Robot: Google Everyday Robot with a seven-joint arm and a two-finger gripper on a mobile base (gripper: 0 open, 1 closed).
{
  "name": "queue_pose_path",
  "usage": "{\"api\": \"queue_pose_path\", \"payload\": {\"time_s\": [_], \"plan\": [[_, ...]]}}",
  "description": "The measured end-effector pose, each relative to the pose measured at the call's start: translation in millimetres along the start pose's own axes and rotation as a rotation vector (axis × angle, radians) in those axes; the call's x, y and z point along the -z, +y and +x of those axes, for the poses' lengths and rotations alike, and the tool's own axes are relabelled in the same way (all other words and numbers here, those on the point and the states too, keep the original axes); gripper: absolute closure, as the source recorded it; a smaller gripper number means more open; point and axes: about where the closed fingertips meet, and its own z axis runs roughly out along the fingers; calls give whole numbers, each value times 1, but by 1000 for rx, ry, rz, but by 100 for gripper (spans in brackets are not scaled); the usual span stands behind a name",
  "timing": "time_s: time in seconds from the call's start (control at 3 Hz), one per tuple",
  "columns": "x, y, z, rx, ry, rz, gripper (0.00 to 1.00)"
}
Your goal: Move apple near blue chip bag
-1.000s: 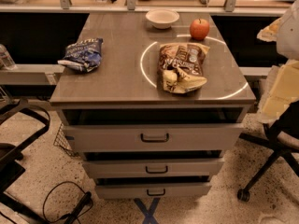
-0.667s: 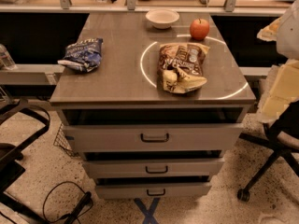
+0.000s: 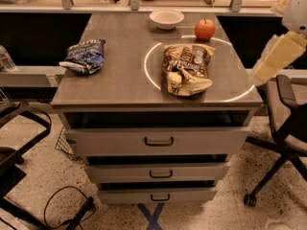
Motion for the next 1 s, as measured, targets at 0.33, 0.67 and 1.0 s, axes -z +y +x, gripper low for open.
{"api": "queue_pose_path", "payload": {"time_s": [0.33, 0.67, 1.0], "plan": [[-18, -37, -1, -115, -133, 70, 0], [-44, -57, 5, -247, -300, 108, 0], [-70, -70, 6, -341, -452, 153, 0]]}}
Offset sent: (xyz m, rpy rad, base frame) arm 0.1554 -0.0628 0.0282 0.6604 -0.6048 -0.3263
